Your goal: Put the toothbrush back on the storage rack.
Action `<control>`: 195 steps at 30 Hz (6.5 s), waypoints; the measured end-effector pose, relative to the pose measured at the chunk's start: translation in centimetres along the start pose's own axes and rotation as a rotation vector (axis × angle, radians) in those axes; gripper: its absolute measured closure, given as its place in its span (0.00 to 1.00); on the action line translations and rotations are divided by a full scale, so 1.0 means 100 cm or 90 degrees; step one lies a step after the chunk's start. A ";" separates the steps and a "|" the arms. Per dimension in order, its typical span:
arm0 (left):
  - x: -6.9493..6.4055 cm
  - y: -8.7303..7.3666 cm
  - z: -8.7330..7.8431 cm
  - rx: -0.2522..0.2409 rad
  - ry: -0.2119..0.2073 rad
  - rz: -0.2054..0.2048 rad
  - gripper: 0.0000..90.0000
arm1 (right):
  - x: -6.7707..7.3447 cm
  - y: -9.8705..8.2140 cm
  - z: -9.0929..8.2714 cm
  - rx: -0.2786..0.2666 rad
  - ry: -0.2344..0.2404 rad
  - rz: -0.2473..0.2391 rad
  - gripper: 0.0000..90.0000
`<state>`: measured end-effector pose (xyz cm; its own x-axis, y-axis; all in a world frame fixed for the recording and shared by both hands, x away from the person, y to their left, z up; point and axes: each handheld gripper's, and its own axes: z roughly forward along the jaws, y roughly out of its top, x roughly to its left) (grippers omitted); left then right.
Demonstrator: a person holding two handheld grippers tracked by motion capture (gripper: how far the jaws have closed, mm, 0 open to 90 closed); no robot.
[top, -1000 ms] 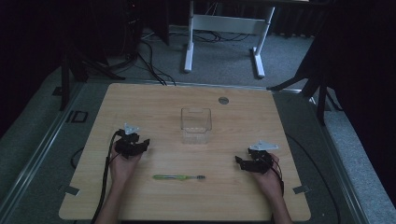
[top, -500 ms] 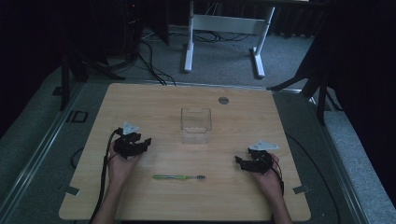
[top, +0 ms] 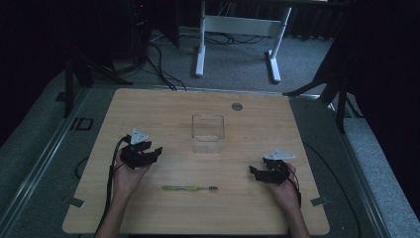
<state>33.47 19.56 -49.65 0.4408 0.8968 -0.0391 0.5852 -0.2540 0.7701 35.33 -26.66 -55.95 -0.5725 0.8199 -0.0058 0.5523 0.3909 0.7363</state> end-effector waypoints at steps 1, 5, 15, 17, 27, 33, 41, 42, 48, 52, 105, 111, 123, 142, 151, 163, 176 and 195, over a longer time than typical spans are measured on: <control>-0.001 0.000 -0.001 0.000 -0.002 0.006 0.55 | 0.000 0.000 0.000 0.000 0.000 0.000 0.32; -0.005 0.001 -0.003 0.003 -0.005 0.018 0.55 | 0.000 0.000 0.000 0.000 0.000 0.001 0.32; -0.012 0.003 -0.005 0.008 -0.014 0.035 0.55 | 0.000 0.000 0.000 0.000 0.000 0.001 0.32; -0.013 0.004 -0.006 0.009 -0.017 0.040 0.55 | 0.000 0.000 0.000 0.000 0.000 0.001 0.32; -0.021 0.006 -0.009 0.013 -0.035 0.066 0.55 | 0.000 0.000 0.000 0.000 0.000 0.001 0.32; -0.024 0.006 -0.010 0.015 -0.041 0.077 0.55 | 0.000 0.000 0.000 0.000 0.000 0.001 0.32; -0.029 0.006 -0.012 0.020 -0.051 0.089 0.55 | 0.000 0.000 0.000 0.000 0.000 0.001 0.32; -0.029 0.006 -0.012 0.019 -0.053 0.090 0.55 | 0.000 0.000 0.000 0.000 0.000 0.001 0.32; -0.032 0.006 -0.014 0.027 -0.063 0.104 0.55 | 0.000 0.000 0.000 0.000 0.000 0.001 0.32; -0.034 0.005 -0.014 0.033 -0.070 0.114 0.55 | 0.000 0.000 0.000 0.000 0.000 0.001 0.32; -0.051 0.003 -0.016 0.077 -0.137 0.198 0.55 | 0.000 0.000 0.000 -0.001 0.000 0.001 0.32; -0.052 0.003 -0.016 0.083 -0.144 0.208 0.55 | 0.000 0.000 0.000 0.000 0.000 0.001 0.32; -0.056 0.005 -0.015 0.093 -0.153 0.224 0.56 | 0.000 0.000 0.000 0.000 0.000 0.001 0.32; -0.060 0.007 -0.011 0.114 -0.184 0.242 0.57 | 0.000 0.000 0.000 -0.001 0.000 0.000 0.32; -0.062 0.007 -0.010 0.125 -0.201 0.256 0.57 | 0.000 0.000 0.000 -0.001 0.000 0.001 0.32; -0.066 0.007 -0.008 0.140 -0.219 0.275 0.58 | 0.000 0.000 0.000 0.000 0.000 0.002 0.32; -0.071 0.008 -0.003 0.163 -0.228 0.300 0.59 | 0.000 0.000 0.000 0.000 0.000 0.002 0.32; -0.083 0.008 0.005 0.194 -0.252 0.363 0.63 | 0.000 0.000 0.000 0.000 0.000 0.002 0.32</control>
<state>30.62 11.77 -49.02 0.9093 0.4138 0.0431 0.3300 -0.7805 0.5309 35.33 -26.64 -55.94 -0.5709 0.8210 -0.0043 0.5533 0.3886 0.7368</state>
